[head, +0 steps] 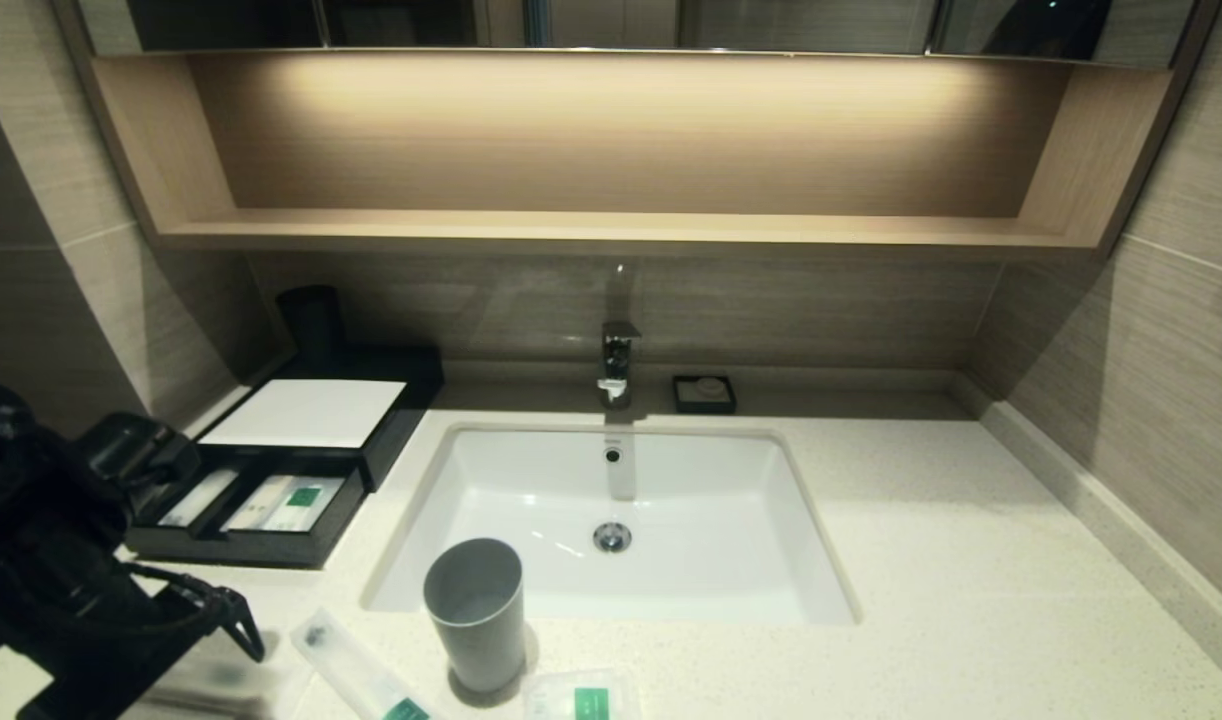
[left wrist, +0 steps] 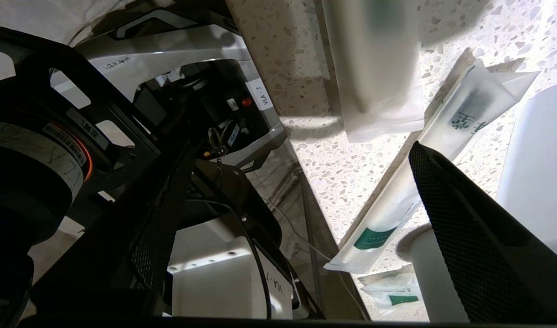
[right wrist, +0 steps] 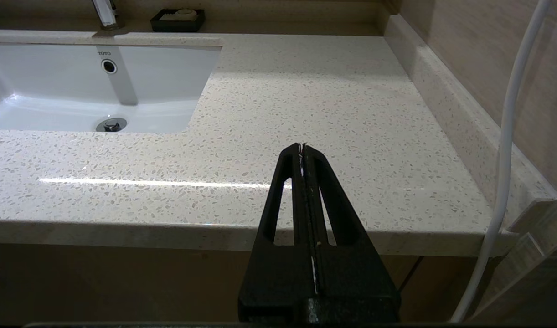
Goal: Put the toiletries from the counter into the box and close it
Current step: Pick up the bathroom toiletry
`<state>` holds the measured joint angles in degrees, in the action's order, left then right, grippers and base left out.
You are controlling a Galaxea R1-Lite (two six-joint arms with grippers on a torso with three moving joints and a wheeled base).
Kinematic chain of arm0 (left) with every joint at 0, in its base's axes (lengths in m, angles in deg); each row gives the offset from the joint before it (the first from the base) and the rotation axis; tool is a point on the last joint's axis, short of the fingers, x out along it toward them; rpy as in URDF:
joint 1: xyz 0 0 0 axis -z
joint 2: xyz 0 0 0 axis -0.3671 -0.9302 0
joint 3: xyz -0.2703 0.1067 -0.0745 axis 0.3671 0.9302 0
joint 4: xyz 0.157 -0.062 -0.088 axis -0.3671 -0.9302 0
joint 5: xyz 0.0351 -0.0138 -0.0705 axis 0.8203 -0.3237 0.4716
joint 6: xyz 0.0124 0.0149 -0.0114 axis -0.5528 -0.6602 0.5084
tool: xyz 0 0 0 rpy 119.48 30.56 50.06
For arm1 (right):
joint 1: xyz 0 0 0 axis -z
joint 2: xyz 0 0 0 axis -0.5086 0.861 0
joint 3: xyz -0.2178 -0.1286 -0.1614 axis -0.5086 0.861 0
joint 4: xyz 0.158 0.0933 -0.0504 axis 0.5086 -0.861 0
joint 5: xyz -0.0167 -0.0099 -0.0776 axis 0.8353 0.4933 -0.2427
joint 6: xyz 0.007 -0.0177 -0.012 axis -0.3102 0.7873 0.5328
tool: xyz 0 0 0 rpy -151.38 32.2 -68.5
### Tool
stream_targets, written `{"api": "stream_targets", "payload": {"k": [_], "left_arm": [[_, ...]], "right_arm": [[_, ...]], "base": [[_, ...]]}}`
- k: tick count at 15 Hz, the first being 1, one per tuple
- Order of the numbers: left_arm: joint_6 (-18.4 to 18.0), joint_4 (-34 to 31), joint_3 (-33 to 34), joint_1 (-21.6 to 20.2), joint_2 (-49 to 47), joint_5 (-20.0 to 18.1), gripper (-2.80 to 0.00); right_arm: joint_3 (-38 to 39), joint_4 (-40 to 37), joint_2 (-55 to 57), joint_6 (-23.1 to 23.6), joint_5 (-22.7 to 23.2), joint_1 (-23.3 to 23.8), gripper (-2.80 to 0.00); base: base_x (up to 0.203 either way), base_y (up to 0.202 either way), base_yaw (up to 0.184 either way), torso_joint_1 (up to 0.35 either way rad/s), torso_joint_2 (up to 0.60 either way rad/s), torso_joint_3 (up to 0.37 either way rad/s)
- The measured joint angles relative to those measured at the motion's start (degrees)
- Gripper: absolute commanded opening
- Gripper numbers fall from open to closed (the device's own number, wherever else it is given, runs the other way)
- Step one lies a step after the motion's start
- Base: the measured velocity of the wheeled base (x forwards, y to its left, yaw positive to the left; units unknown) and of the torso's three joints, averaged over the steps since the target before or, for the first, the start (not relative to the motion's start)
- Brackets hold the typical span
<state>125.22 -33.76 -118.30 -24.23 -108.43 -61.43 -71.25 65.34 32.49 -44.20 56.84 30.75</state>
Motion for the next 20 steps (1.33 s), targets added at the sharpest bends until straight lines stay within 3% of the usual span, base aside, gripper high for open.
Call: {"api": "stream_targets", "payload": {"k": [20], "left_arm": [[0.0,0.2,1.0,-0.1,-4.1,2.2,0.00]], "right_arm": [[0.0,0.0,0.0,0.0,0.0,0.0,-2.80]], "base": [[0.000,0.000,0.000,0.000,0.00,0.000]]}}
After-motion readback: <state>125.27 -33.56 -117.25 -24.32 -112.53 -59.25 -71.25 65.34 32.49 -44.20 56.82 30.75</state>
